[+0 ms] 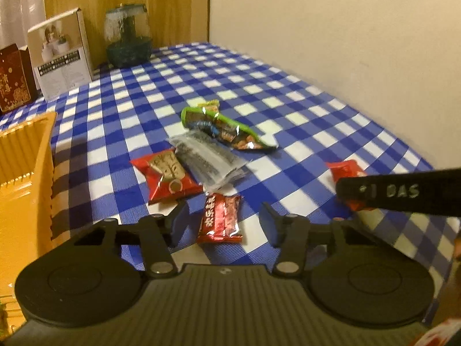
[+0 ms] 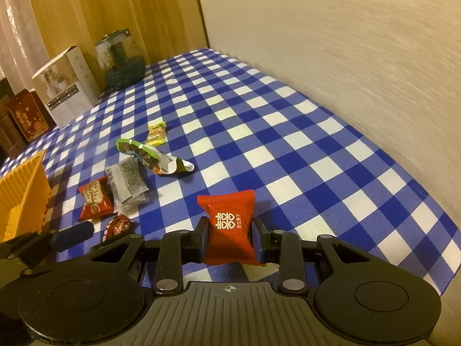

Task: Organize snacks
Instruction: 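Grasp the small brown-red candy with the left tool while the right tool grasps the large red packet, then carry both candies into the orange tray and open both tools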

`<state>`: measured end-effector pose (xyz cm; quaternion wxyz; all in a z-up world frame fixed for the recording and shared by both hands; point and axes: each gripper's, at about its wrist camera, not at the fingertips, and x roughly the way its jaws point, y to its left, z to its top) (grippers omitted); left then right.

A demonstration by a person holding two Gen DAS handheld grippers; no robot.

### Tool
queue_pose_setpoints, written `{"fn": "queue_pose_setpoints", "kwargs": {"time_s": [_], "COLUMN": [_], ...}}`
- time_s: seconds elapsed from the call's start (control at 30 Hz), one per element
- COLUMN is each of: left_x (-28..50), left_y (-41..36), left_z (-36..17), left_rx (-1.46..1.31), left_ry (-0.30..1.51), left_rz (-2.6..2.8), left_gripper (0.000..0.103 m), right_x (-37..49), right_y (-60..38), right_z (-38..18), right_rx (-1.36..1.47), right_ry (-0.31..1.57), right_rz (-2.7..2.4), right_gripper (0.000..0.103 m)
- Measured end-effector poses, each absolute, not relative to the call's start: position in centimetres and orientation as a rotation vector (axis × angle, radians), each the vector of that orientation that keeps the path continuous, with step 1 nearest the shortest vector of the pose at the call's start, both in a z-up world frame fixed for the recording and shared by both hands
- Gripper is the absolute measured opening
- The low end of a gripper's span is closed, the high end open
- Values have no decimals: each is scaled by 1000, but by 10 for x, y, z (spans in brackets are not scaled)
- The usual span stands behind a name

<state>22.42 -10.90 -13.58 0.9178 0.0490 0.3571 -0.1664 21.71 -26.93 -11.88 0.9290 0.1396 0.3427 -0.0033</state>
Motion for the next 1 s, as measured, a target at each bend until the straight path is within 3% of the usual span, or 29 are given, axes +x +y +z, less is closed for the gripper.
{"fn": "queue_pose_setpoints", "kwargs": {"time_s": [0.3, 1.0], "left_x": [230, 196], "left_y": [-109, -68], "left_z": [-140, -101], "left_rx": [104, 9], "left_ry": [737, 711], "left_rz": [-348, -288], "left_gripper": [25, 22], "right_x": [221, 207], "right_y": [-264, -235], "right_z": [-121, -102], "right_rx": [272, 157], "right_ry": [704, 622], "right_rz": [11, 91], "right_gripper": [31, 31]}}
